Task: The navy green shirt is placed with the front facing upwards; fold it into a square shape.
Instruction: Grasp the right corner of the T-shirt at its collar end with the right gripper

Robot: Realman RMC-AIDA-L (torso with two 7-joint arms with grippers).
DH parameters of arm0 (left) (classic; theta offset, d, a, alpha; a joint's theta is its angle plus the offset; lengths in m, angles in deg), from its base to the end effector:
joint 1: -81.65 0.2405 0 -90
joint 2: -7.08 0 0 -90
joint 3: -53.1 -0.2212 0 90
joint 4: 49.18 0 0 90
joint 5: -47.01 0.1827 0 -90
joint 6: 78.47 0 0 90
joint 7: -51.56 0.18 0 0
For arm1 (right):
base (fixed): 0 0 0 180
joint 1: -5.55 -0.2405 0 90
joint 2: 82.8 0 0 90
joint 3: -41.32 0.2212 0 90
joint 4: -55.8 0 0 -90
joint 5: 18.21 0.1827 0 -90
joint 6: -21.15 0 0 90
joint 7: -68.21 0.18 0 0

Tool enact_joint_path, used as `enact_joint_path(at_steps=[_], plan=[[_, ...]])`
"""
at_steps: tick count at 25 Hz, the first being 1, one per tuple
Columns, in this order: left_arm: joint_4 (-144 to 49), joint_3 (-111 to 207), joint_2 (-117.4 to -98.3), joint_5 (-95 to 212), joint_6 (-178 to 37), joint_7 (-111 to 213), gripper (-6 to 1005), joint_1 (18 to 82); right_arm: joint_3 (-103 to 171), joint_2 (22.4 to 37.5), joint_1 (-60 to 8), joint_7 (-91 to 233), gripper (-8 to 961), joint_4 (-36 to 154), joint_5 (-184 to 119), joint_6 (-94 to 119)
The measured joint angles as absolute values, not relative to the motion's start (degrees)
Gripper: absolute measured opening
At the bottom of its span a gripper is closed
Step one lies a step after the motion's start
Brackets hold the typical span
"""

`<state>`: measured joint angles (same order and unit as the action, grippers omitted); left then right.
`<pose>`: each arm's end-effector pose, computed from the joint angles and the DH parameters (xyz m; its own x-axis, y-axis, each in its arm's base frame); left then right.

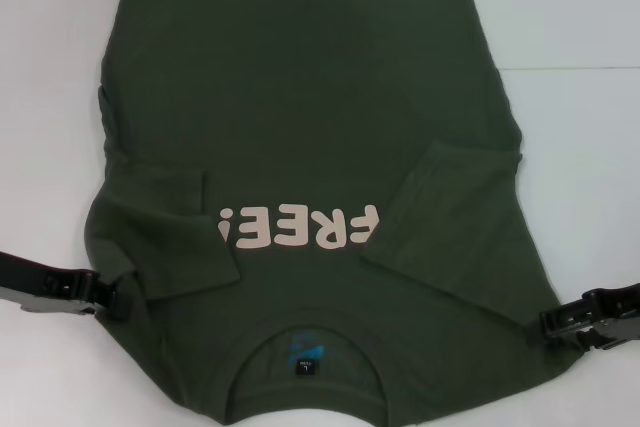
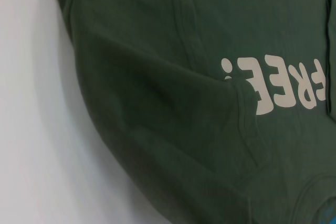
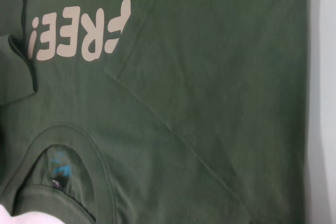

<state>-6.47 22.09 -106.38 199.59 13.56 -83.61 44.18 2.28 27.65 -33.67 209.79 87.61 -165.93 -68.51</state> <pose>-0.2775 0.3036 0.0204 0.2362 0.9635 0.1257 0.9626 -0.2143 -0.1660 0.2747 0.2942 0.0003 0.1224 -0.9921 -0.0288 -0.9865 -0.1185 -0.1126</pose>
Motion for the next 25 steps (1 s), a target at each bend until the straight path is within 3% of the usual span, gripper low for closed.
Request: enact_joint_path(at_steps=[25], plan=[[-6.5,22.2,-106.38,199.6,13.5,-83.5,56,44.3,2.7,27.52,-33.6,209.6,866,85.3,-163.7,-67.8]])
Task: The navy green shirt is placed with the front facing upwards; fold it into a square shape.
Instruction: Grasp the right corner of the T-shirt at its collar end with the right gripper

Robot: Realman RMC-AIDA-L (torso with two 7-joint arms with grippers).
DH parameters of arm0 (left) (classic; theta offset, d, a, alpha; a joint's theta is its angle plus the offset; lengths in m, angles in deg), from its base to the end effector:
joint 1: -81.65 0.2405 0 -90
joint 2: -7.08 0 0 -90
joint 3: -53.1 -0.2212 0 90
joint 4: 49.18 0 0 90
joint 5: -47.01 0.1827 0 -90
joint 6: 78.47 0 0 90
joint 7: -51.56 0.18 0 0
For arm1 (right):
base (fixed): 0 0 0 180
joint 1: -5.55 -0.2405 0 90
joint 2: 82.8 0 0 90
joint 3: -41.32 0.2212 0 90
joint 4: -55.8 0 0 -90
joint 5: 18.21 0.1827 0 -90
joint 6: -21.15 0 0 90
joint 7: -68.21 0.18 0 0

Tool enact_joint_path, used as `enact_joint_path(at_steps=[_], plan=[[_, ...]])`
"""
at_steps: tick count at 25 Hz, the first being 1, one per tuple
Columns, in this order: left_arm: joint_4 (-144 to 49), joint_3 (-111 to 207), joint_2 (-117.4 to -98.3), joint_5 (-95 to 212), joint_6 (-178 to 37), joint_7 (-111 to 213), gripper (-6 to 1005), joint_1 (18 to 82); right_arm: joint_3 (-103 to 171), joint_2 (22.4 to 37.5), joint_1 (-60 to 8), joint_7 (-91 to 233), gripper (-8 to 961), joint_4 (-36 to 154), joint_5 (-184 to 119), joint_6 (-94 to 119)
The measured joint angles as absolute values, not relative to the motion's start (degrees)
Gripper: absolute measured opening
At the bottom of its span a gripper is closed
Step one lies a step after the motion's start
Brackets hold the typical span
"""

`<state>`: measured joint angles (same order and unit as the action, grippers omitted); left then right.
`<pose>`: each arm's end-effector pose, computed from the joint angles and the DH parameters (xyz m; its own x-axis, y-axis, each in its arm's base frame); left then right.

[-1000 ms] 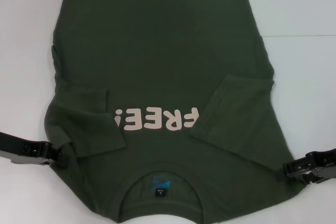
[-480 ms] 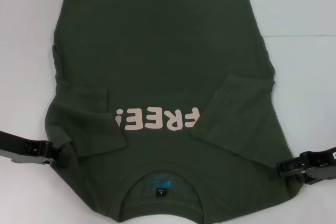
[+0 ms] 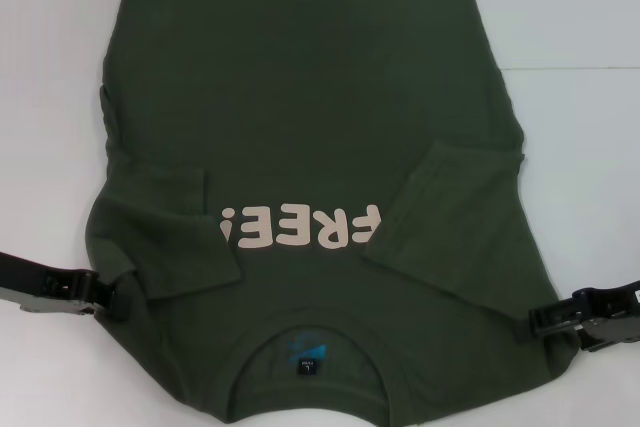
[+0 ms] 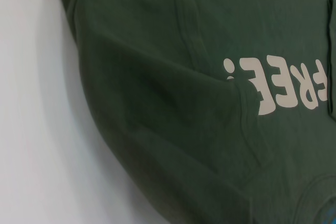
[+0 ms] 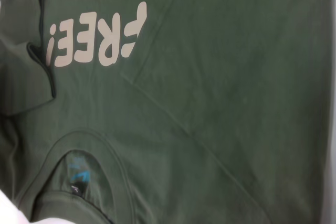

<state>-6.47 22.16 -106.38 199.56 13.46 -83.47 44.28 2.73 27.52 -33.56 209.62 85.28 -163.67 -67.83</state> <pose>-0.2781 0.3035 0.0205 0.2365 0.9632 0.1279 0.9625 -0.2142 -0.1667 0.2712 0.2931 -0.0051 0.0986 -0.9941 -0.0451 -0.9933 -0.0956 -0.0656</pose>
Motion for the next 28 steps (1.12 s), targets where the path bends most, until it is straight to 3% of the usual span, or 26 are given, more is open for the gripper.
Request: enact_joint_path(at_steps=[4,9,20,25,28], plan=[[-6.5,22.2,-106.38,199.5,13.5,-83.4,56,44.3,2.7,27.28,-33.6,210.6,865,85.3,-163.9,-67.4],[-6.5,22.2,-106.38,199.5,13.5,-83.4,56,44.2,2.2,27.14,-33.6,211.6,680,85.4,-164.5,-66.4],[-6.5,22.2,-106.38,199.5,13.4,-83.4,55,44.0,2.4,26.92,-33.6,211.8,438,85.6,-164.7,-66.3],[-6.5,22.2,-106.38,199.5,13.4,-83.4,55,44.0,2.2,26.88,-33.6,211.6,197,85.6,-164.7,-66.3],[-6.5,22.2,-106.38,199.5,13.4,-83.4,54,44.0,2.2,26.88,-33.5,211.3,116,85.6,-164.8,-66.3]])
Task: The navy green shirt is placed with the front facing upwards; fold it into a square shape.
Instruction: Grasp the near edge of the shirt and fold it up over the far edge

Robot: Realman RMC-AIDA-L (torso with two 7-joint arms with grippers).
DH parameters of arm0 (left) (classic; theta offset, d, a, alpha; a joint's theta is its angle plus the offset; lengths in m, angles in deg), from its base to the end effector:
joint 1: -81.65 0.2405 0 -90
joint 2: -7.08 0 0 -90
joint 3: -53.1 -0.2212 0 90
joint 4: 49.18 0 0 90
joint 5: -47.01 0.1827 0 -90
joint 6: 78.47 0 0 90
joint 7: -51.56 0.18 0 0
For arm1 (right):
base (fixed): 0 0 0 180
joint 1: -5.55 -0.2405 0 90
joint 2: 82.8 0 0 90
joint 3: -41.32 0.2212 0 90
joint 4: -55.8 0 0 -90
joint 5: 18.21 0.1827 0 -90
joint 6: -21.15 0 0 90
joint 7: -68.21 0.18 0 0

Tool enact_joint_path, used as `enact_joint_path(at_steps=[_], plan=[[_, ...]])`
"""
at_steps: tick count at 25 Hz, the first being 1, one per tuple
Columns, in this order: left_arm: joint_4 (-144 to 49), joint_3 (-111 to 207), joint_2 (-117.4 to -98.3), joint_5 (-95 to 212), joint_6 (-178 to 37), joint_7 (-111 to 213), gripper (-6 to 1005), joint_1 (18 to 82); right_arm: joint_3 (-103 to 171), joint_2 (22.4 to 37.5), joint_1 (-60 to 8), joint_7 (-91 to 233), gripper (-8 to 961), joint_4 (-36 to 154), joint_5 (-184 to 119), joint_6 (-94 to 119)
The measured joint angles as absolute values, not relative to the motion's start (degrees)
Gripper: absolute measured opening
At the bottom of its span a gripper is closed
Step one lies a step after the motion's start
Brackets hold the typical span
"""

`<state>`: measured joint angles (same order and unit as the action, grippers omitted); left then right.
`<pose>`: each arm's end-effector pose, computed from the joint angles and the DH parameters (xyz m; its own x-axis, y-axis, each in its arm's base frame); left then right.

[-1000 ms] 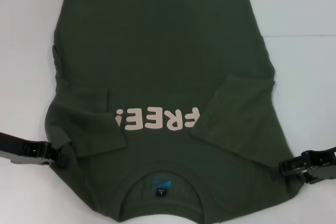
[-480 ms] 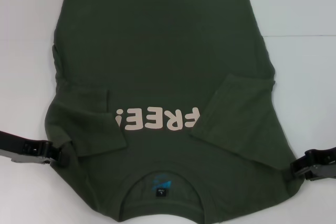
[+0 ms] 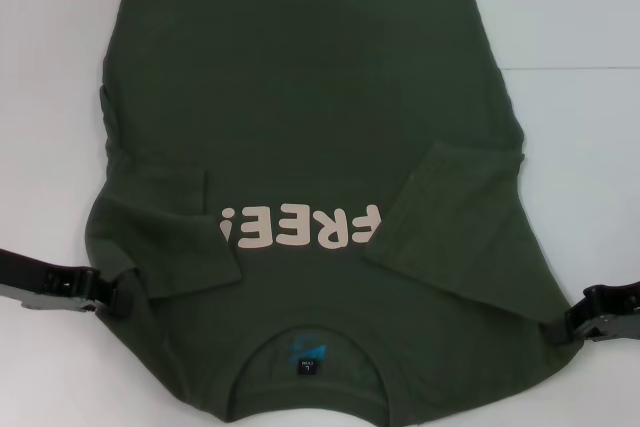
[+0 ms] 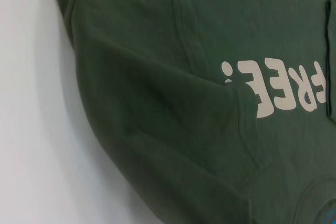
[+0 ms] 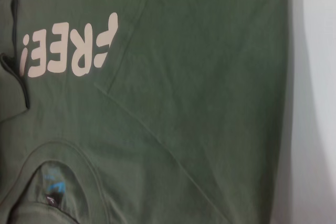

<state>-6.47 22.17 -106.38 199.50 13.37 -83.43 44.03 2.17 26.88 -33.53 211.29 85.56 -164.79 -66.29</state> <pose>-0.2767 0.3050 0.0206 0.2416 0.9617 0.1298 0.9613 -0.2190 -0.1671 0.2794 0.2968 0.0003 0.0776 -0.9953 -0.0585 -0.9911 -0.0707 -0.1127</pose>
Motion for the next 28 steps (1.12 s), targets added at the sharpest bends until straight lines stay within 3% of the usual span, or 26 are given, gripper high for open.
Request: enact_joint_path(at_steps=[3,28], plan=[[-6.5,22.2,-106.38,199.5,13.4,-83.4,54,44.0,2.2,26.88,-33.3,211.0,36,85.8,-164.8,-66.3],[-3.1,26.8,-106.55,191.1,13.6,-78.3,53,48.2,15.0,25.38,-26.6,198.5,30,85.5,-149.9,-69.1]])
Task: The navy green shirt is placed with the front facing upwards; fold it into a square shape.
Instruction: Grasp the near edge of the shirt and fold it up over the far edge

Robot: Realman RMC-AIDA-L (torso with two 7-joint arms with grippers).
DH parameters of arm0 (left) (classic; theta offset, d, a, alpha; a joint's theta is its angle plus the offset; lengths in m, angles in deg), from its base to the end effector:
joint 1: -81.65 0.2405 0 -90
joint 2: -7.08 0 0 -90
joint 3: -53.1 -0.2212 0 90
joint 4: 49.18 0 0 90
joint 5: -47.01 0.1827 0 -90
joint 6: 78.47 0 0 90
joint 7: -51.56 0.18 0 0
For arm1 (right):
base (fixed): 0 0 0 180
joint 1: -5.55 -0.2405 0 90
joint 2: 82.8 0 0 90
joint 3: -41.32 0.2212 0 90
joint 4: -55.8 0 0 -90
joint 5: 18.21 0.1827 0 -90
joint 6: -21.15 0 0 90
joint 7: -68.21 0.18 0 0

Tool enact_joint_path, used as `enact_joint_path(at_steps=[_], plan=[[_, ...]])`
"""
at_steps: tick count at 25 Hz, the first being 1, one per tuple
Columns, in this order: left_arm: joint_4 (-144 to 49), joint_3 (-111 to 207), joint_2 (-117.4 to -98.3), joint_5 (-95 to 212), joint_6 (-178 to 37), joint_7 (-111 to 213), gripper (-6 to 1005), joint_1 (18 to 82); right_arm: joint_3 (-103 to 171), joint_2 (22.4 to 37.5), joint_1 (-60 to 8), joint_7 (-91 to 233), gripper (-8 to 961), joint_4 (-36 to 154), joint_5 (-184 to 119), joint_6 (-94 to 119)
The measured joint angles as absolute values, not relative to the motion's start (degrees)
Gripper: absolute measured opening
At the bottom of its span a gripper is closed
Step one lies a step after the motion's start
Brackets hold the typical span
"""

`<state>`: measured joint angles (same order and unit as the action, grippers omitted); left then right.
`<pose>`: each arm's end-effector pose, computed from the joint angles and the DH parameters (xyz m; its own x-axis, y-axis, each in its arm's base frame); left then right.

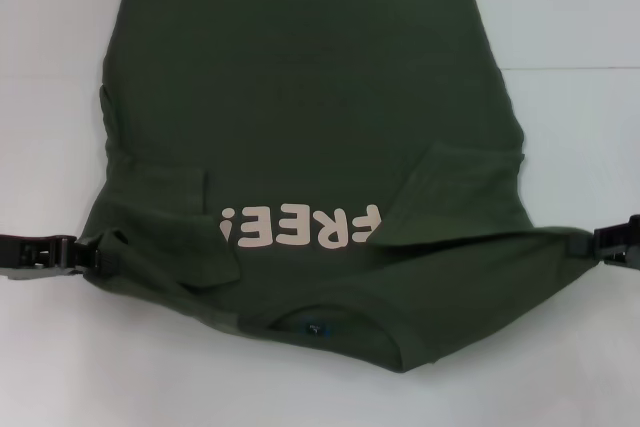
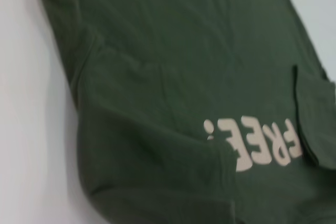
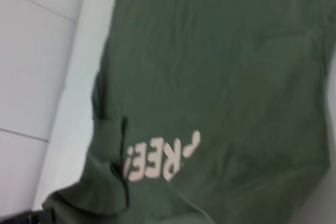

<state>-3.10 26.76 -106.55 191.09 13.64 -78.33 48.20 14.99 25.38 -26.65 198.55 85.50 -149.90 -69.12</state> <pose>-0.2763 0.3096 0.0391 0.2636 0.9126 0.3125 0.9645 -0.2436 -0.1021 0.2726 0.3067 0.0352 0.0765 -0.9175 -0.3902 -0.9802 -0.1409 0.1391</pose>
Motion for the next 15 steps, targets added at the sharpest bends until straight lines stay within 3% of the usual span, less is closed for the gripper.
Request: enact_joint_path(at_steps=[15], plan=[[-3.2,36.6,-106.87,182.5,18.8,-67.7,53,53.3,15.8,25.98,-24.1,193.2,30,85.4,-140.5,-70.5]])
